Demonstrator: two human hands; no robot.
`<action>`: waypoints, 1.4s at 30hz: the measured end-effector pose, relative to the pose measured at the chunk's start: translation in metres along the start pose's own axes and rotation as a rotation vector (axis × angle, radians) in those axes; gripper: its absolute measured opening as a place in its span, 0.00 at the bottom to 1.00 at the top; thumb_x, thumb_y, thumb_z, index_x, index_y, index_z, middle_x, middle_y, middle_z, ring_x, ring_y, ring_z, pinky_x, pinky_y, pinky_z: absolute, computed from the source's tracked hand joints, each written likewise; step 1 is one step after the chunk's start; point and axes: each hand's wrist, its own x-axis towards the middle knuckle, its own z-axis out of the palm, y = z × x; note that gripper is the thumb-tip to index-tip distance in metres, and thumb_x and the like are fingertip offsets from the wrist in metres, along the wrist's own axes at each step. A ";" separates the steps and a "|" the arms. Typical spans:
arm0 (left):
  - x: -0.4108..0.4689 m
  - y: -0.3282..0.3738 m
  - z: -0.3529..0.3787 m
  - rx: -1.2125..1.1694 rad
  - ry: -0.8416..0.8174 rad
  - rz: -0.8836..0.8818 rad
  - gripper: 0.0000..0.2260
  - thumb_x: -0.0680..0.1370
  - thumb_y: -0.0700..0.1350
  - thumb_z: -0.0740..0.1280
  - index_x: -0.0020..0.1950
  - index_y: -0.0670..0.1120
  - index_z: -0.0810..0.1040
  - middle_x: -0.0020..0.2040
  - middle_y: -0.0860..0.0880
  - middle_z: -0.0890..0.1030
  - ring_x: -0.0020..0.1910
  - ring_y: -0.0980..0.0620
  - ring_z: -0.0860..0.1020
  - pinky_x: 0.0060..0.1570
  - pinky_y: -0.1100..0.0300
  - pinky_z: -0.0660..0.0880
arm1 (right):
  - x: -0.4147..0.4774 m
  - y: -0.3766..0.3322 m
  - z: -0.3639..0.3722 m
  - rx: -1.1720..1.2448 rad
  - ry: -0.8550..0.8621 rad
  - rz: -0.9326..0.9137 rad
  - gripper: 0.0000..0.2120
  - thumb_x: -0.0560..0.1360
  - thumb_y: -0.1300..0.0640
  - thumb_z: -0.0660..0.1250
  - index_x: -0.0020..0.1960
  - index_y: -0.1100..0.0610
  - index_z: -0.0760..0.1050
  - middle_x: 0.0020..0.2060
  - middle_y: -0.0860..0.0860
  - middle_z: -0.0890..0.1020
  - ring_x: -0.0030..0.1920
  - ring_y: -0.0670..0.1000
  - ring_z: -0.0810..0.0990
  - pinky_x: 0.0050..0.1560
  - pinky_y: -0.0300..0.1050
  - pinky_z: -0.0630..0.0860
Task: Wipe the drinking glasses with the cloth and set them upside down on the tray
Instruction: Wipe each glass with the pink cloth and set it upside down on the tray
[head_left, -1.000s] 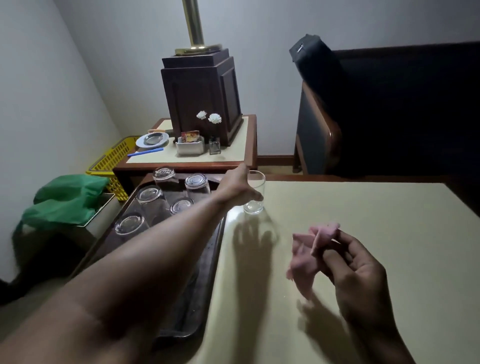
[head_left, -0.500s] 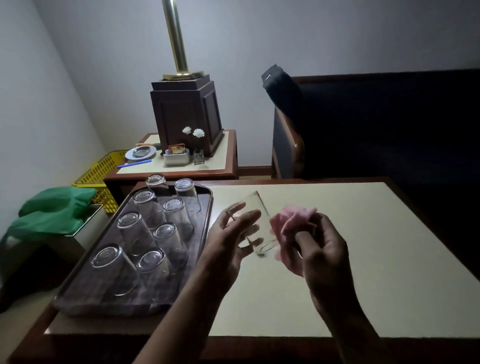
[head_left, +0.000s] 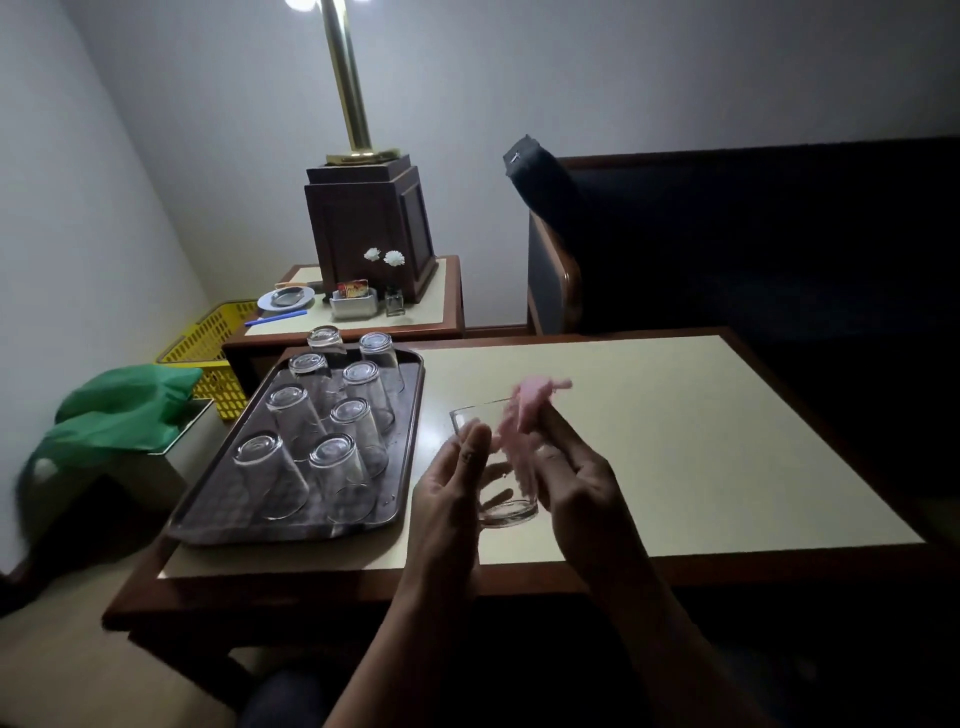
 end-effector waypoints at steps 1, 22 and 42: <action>-0.001 0.004 -0.001 0.009 0.011 0.034 0.25 0.81 0.62 0.67 0.71 0.48 0.77 0.64 0.48 0.84 0.63 0.45 0.83 0.65 0.37 0.76 | -0.010 0.005 0.005 -0.004 -0.015 0.016 0.21 0.86 0.47 0.58 0.78 0.34 0.66 0.76 0.39 0.73 0.74 0.40 0.72 0.76 0.45 0.67; -0.030 0.008 -0.010 -0.103 -0.023 -0.013 0.28 0.73 0.52 0.72 0.69 0.40 0.74 0.65 0.35 0.78 0.61 0.41 0.81 0.64 0.43 0.78 | -0.031 -0.017 0.023 -0.040 0.037 -0.074 0.19 0.83 0.38 0.54 0.73 0.27 0.62 0.74 0.33 0.69 0.67 0.29 0.73 0.65 0.30 0.73; -0.021 0.010 -0.007 -0.120 0.008 -0.006 0.24 0.79 0.54 0.69 0.72 0.46 0.70 0.61 0.40 0.84 0.62 0.42 0.83 0.67 0.40 0.75 | -0.057 0.013 0.035 -0.028 0.000 -0.077 0.26 0.83 0.41 0.56 0.81 0.36 0.59 0.79 0.32 0.64 0.79 0.37 0.63 0.79 0.46 0.66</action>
